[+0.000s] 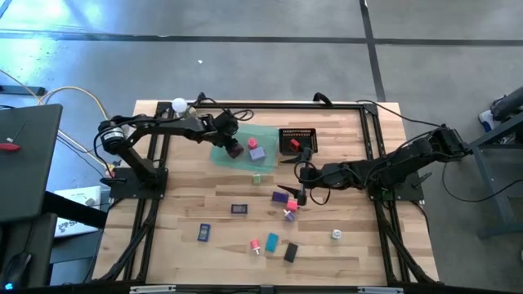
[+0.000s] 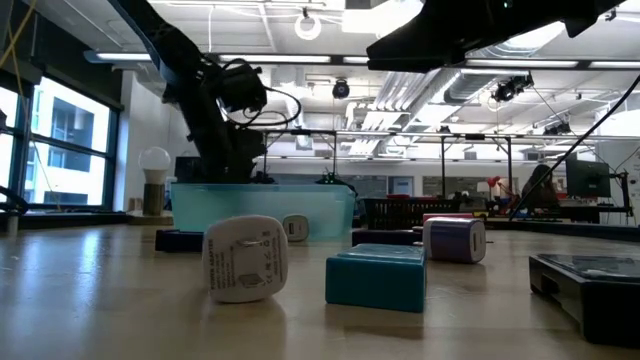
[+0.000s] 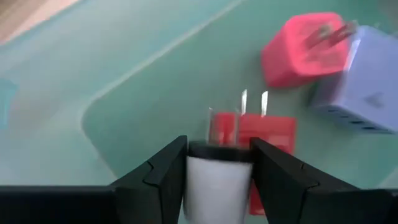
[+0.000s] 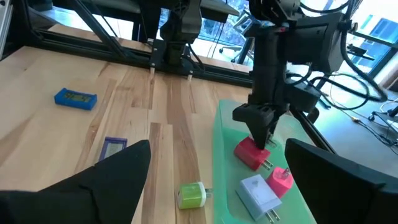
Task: Pick & Place Office items
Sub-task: Put the white charger adapter into the green bin, then put the left dark blue digital timer into the black bin
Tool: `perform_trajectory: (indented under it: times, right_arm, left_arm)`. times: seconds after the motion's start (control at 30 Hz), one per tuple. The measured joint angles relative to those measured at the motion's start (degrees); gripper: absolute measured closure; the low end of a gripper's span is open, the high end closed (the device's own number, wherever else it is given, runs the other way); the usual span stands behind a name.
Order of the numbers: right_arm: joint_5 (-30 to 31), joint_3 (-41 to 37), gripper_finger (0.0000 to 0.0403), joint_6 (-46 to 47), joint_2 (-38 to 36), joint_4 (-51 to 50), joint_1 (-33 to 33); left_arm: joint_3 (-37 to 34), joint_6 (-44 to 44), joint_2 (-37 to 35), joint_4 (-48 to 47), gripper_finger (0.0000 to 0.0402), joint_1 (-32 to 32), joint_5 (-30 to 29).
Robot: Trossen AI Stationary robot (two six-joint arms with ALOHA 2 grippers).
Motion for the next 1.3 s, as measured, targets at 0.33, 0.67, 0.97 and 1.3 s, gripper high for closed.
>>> perform_trajectory:
  times: [0.33,0.67,0.97,1.3]
  right_arm:
    - [-0.04,0.00,0.0040,0.00,0.00,-0.42,0.01]
    - [-0.07,0.00,0.0040,0.00,0.00,-0.51,-0.01]
    - [-0.07,0.00,0.0040,0.00,0.00,-0.71,-0.01]
    - [-0.07,0.00,0.0040,0.01,0.00,-0.91,-0.01]
  left_arm:
    - [0.20,0.18,-0.19,2.92,0.0227,-0.01,-0.02]
    - [0.22,0.61,-0.21,4.21,0.0226,-0.07,-0.02]
    - [0.35,2.69,-3.05,5.03,0.0225,-1.04,-0.03]
    - [0.44,6.30,-14.73,4.60,0.0225,-10.25,-0.02]
